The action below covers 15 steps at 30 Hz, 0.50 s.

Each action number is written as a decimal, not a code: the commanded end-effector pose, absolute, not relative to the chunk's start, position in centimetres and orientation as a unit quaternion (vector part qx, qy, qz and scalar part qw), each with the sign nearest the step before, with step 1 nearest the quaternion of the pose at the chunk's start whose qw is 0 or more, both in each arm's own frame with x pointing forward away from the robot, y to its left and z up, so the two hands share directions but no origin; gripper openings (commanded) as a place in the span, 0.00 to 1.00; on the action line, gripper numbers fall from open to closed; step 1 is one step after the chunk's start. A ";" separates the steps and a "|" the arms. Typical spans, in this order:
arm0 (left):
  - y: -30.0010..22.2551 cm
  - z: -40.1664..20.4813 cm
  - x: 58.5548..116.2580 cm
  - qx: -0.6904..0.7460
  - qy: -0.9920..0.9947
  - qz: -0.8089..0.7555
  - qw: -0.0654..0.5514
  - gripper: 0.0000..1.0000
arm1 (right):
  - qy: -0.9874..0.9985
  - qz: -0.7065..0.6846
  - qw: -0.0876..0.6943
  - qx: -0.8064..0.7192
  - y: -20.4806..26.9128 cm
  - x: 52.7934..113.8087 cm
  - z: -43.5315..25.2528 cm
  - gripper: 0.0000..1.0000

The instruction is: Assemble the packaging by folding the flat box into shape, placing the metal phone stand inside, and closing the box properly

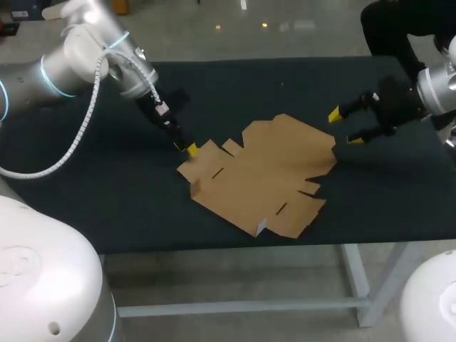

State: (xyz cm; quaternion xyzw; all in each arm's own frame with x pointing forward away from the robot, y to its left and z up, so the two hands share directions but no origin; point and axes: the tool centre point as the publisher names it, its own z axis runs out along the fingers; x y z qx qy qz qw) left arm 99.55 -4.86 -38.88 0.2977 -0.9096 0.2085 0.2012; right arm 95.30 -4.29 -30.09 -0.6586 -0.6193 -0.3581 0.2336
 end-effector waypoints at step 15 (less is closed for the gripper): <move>-6.3 -40.0 99.6 0.279 -0.915 0.162 0.241 0.69 | -0.619 -0.359 0.235 -0.657 -4.4 95.3 -30.1 1.00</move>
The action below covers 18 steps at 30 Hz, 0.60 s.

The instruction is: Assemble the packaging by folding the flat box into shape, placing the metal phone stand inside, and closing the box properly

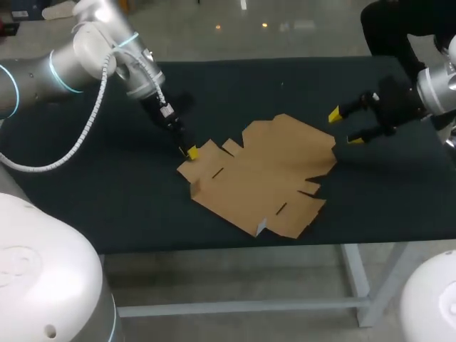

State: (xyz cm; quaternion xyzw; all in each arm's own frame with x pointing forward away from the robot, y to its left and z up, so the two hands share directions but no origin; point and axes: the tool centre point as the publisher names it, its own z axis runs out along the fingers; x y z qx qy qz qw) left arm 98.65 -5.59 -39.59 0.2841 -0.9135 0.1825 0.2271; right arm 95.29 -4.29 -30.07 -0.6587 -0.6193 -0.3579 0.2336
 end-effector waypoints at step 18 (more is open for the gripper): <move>-5.3 -39.7 99.7 0.287 -0.908 0.189 0.239 0.00 | -0.619 -0.359 0.235 -0.657 -4.4 95.3 -30.1 1.00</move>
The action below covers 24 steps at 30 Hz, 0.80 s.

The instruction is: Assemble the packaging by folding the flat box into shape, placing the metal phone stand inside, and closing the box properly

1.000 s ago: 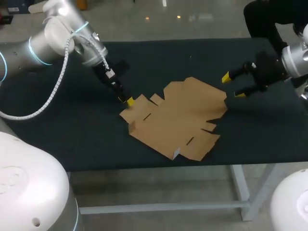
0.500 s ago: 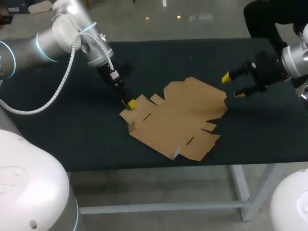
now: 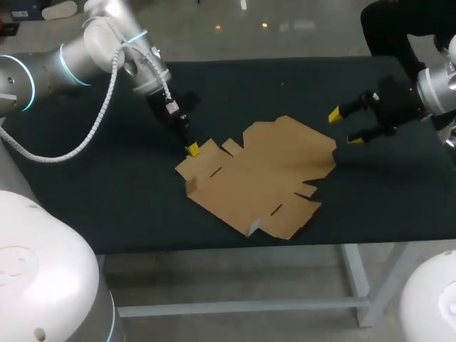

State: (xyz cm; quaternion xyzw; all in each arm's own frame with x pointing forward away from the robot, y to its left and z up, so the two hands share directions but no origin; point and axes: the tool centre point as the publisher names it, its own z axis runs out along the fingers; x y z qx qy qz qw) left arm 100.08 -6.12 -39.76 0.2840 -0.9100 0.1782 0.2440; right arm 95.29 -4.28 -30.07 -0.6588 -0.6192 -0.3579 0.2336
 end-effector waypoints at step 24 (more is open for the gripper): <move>-0.9 -38.4 100.3 0.406 -0.822 0.322 0.236 0.00 | -0.619 -0.359 0.235 -0.657 -4.4 95.3 -30.1 1.00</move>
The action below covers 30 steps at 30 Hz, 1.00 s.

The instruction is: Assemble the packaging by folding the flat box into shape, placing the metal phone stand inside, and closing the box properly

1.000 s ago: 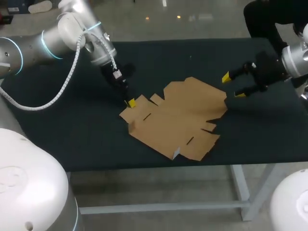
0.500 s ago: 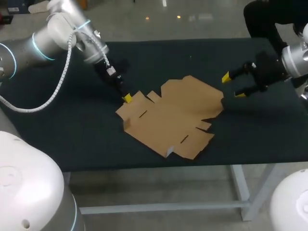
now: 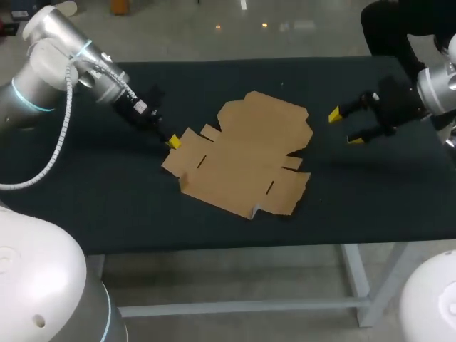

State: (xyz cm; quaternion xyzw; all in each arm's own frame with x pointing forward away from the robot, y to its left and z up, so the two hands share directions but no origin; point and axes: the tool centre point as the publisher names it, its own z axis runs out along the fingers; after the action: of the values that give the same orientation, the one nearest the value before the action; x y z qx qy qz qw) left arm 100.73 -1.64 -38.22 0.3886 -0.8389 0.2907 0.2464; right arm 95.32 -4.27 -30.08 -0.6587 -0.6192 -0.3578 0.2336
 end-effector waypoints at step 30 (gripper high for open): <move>-1.2 -36.6 100.6 0.331 -0.884 0.212 0.252 1.00 | -0.619 -0.359 0.235 -0.657 -4.4 95.3 -30.1 1.00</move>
State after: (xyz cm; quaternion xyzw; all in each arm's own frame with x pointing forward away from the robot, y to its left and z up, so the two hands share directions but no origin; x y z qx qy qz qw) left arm 99.81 -1.15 -36.45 0.3426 -0.8759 0.2472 0.2332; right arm 95.33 -4.27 -30.10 -0.6587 -0.6192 -0.3578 0.2337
